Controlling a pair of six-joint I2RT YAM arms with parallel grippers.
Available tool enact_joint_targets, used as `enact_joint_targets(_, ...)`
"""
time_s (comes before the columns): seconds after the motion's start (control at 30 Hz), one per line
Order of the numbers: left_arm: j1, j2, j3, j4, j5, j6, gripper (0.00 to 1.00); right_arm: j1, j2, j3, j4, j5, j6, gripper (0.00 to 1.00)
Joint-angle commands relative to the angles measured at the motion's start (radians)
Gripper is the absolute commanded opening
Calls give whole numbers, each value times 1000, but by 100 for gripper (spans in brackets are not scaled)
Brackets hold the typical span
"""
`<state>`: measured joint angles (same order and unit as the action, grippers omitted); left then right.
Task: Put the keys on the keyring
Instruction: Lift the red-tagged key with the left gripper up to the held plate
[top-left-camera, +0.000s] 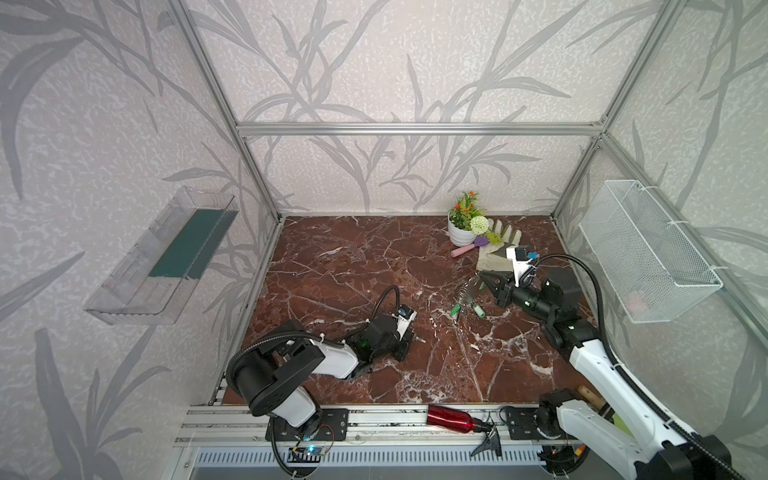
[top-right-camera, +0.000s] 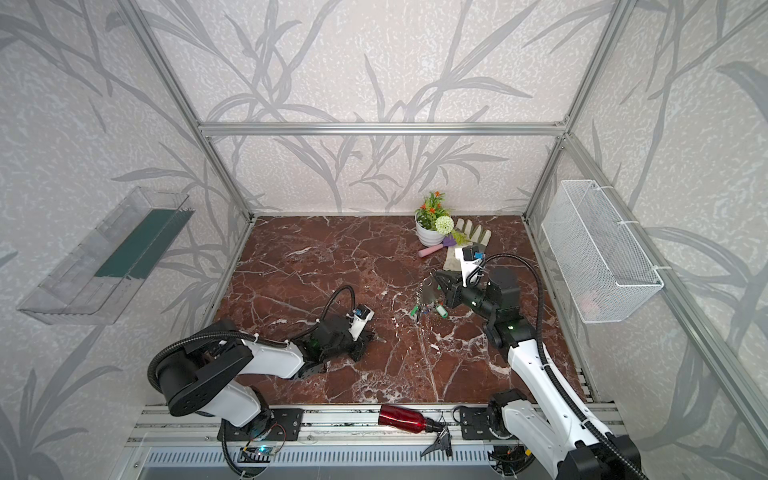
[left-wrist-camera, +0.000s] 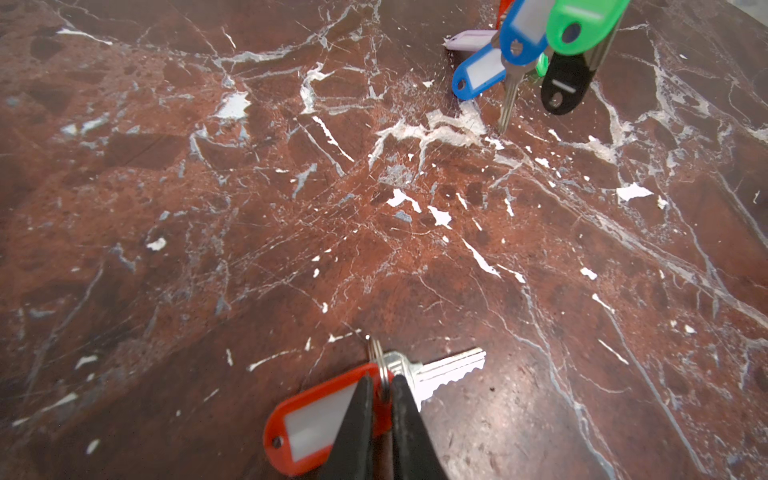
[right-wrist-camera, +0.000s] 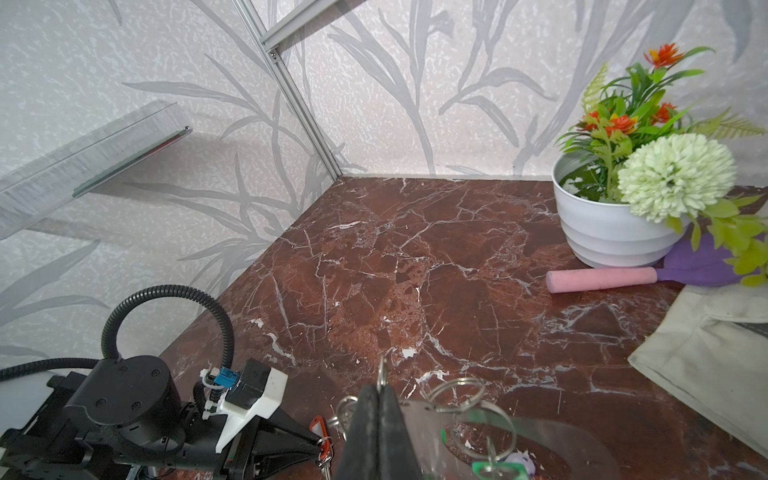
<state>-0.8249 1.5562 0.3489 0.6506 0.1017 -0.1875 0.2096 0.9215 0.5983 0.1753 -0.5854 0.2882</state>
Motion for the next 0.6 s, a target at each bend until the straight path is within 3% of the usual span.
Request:
enact_joint_targets(0.0,-5,-9,10,-1,-9,-22,10,-3,-9,-2,70,-21,6,0)
enact_joint_targets(0.23,-5,-116,66,-156,-4,-65,0,-1,-15,-16,97,-42,11,0)
enact_joint_targets(0.57,-7,-518,197,-579,14,-75,0,44,-4,-61,310,-93,20,0)
